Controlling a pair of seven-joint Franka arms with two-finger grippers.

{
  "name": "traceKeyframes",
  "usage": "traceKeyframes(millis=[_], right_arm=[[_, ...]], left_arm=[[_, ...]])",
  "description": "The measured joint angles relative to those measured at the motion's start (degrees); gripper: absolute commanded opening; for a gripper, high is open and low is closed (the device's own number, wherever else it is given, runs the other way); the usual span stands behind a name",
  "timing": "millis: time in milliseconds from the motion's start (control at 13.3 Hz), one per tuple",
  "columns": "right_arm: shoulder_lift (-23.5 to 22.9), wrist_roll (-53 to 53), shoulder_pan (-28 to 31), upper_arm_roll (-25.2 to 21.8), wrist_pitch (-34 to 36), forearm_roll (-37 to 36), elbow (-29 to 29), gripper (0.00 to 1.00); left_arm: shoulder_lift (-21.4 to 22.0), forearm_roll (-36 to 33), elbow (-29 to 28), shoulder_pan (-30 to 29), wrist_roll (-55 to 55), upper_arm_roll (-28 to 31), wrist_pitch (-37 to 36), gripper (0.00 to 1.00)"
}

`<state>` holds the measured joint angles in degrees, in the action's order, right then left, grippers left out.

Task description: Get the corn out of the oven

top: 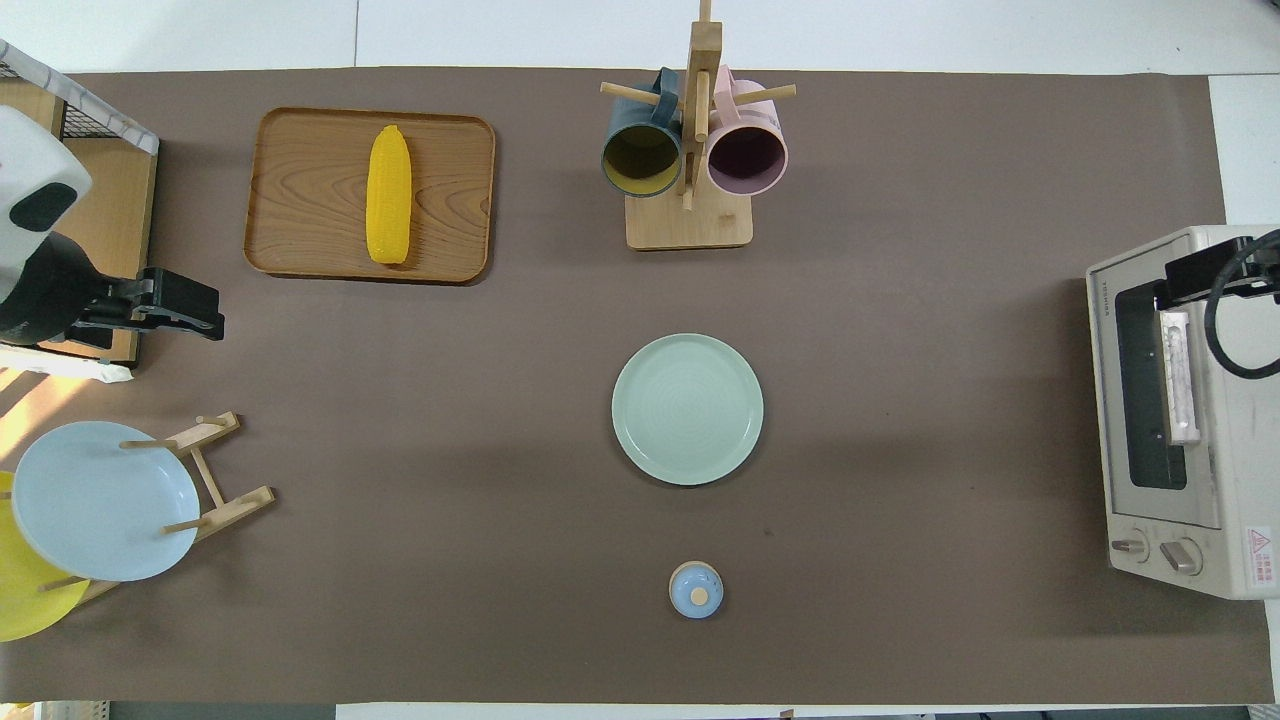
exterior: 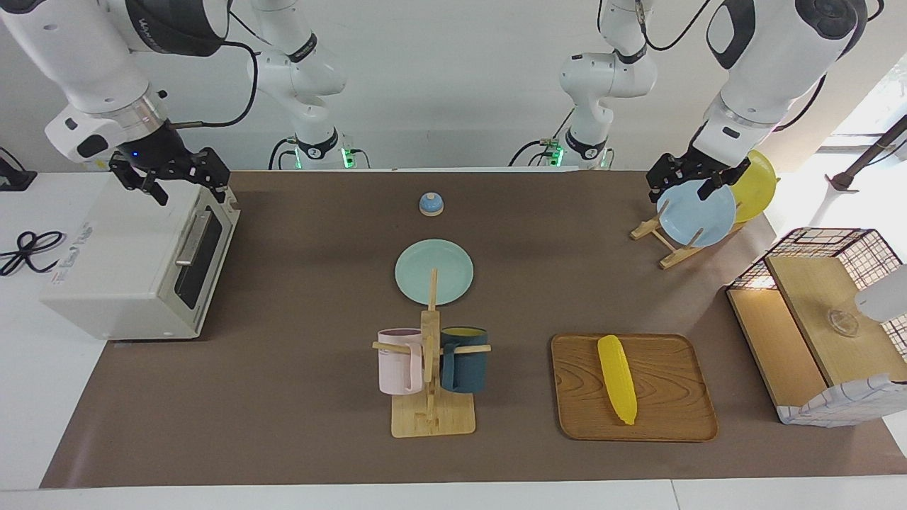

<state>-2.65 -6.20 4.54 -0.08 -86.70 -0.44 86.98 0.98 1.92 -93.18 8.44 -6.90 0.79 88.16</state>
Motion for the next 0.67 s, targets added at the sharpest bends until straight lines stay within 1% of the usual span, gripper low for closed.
traceKeyframes(millis=[675], right_arm=[[0.05,0.0,-0.49,0.13,0.0,0.0,-0.13,1.0]], left_arm=[[-0.04,-0.04,-0.56,-0.51,-0.09,-0.18,-0.46,1.0]])
